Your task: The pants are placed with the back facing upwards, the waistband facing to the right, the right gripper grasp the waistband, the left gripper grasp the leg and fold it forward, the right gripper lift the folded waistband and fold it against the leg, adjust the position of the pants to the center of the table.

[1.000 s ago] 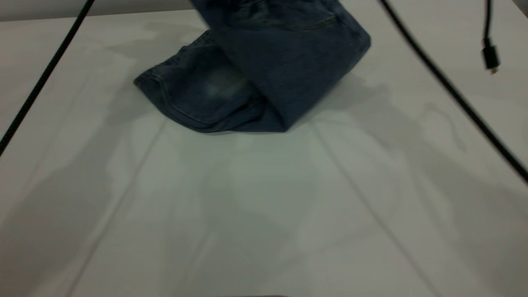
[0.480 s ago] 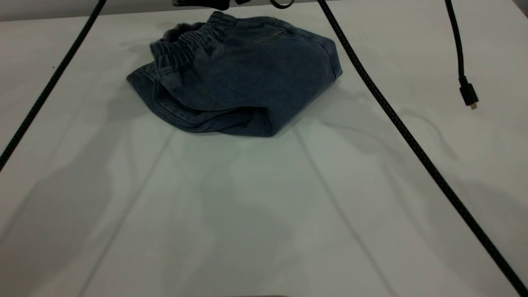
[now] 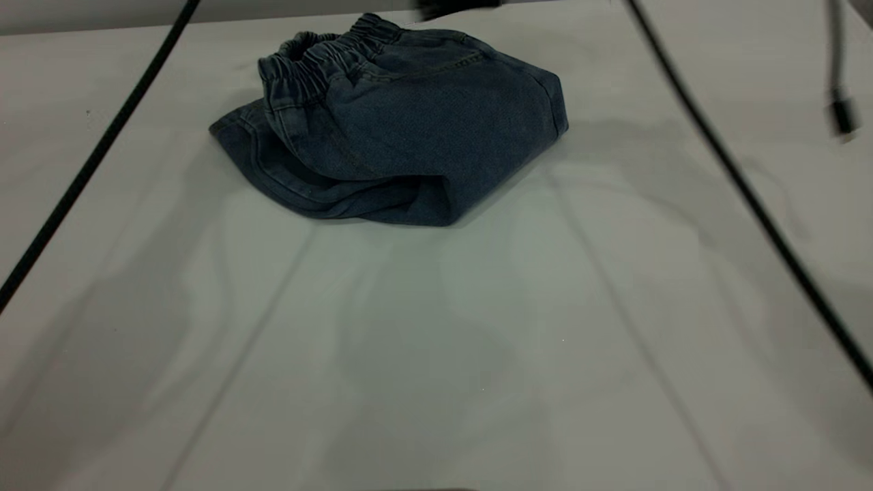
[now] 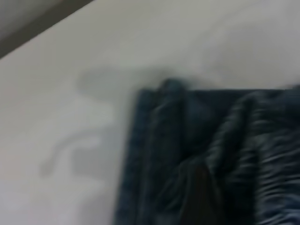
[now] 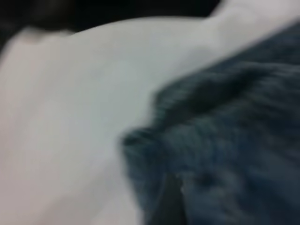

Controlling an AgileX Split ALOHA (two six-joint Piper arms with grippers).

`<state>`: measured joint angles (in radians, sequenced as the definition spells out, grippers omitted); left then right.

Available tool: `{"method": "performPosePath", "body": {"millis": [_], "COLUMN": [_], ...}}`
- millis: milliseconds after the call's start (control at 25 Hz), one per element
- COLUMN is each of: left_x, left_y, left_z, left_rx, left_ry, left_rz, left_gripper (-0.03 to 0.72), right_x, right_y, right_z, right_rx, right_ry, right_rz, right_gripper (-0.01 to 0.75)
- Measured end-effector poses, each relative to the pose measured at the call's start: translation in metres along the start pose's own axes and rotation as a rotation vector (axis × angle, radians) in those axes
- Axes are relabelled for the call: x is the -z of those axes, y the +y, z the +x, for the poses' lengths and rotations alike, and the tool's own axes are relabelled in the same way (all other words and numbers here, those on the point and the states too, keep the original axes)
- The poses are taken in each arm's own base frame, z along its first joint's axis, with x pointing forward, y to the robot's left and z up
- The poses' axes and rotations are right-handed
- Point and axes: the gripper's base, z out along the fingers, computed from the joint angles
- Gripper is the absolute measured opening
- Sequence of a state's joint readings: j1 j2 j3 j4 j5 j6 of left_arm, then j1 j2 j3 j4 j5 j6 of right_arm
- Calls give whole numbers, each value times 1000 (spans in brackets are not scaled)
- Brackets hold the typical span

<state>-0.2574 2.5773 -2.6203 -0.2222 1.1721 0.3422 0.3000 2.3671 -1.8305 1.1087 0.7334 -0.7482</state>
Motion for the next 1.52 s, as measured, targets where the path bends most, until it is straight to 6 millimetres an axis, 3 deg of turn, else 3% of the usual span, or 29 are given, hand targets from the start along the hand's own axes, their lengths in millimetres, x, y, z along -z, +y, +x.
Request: {"method": "performPosePath", "body": {"millis": [160, 360, 560, 680, 880, 1120, 1240, 1400, 1520], "left_x": [-5, -18, -46, -61, -79, -83, -96, -121, -123], "left_y": [-29, -75, -111, -123, -114, -73, -59, -55, -56], "left_z": [-6, -8, 12, 26, 50, 62, 73, 93, 94], "left_rx": [-53, -117, -146, -168, -241, -287, -265, -268, -263], "left_ry": [-2, 44, 176, 247, 362, 429, 465, 523, 522], "left_rz": [39, 27, -14, -21, -82, -190, -191, -169, -155], "left_gripper": [456, 456, 456, 456, 456, 456, 456, 456, 456], "right_x": [42, 80, 97, 101, 103, 103, 103, 103, 103], "right_y": [-11, -10, -1, 1, 1, 1, 2, 2, 2], "right_z": [-16, -30, -36, -37, -36, -35, -35, -34, -34], "right_rx": [-3, 5, 28, 46, 44, 41, 40, 38, 37], "right_ry": [13, 7, 0, 9, 15, 26, 33, 35, 37], "right_rz": [156, 274, 304, 314, 314, 309, 307, 305, 303], "right_gripper": [565, 565, 565, 565, 563, 563, 563, 563, 563]}}
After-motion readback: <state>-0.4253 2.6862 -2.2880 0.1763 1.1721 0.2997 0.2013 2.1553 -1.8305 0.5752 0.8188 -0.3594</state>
